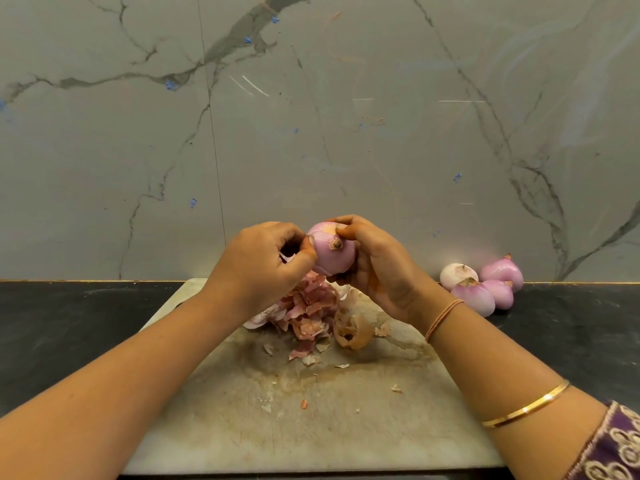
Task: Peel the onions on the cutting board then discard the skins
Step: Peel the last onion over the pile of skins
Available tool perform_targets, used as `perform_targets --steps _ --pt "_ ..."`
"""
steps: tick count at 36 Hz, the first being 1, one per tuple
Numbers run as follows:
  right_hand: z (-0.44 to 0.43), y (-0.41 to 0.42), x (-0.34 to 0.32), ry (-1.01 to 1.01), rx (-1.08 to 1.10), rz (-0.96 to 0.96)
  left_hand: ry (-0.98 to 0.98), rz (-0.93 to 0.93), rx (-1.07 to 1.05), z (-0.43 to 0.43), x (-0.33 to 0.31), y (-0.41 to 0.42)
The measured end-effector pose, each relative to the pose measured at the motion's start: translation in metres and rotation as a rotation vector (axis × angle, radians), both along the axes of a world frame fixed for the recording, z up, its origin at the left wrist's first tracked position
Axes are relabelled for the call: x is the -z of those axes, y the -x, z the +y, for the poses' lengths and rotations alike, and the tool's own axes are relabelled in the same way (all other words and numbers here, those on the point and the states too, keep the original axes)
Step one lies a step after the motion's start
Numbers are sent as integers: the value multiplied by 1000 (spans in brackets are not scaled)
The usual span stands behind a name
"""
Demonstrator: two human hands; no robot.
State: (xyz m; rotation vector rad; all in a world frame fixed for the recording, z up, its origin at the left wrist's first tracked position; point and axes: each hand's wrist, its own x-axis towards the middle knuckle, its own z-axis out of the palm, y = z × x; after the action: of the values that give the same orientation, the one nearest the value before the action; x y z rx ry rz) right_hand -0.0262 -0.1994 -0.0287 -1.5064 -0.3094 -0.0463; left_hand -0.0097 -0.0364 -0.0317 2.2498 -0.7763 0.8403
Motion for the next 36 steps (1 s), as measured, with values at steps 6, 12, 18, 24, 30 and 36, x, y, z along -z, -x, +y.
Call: perform_targets --steps 6,12,18,24,30,36 --pt "2 0 2 -11 -8 18 -9 -5 -58 1 2 0" --pt "-1 3 -2 -124 -42 34 47 -20 -40 2 1 0" --pt "-2 4 -5 -215 -56 24 34 142 -118 4 4 -8" --pt "-1 2 -4 -195 -7 55 -30 163 -142 5 5 -8" --pt "1 0 -3 -236 15 103 74 147 16 2 3 -3" --pt "4 2 -3 -292 -22 120 -22 78 -6 -3 11 -4"
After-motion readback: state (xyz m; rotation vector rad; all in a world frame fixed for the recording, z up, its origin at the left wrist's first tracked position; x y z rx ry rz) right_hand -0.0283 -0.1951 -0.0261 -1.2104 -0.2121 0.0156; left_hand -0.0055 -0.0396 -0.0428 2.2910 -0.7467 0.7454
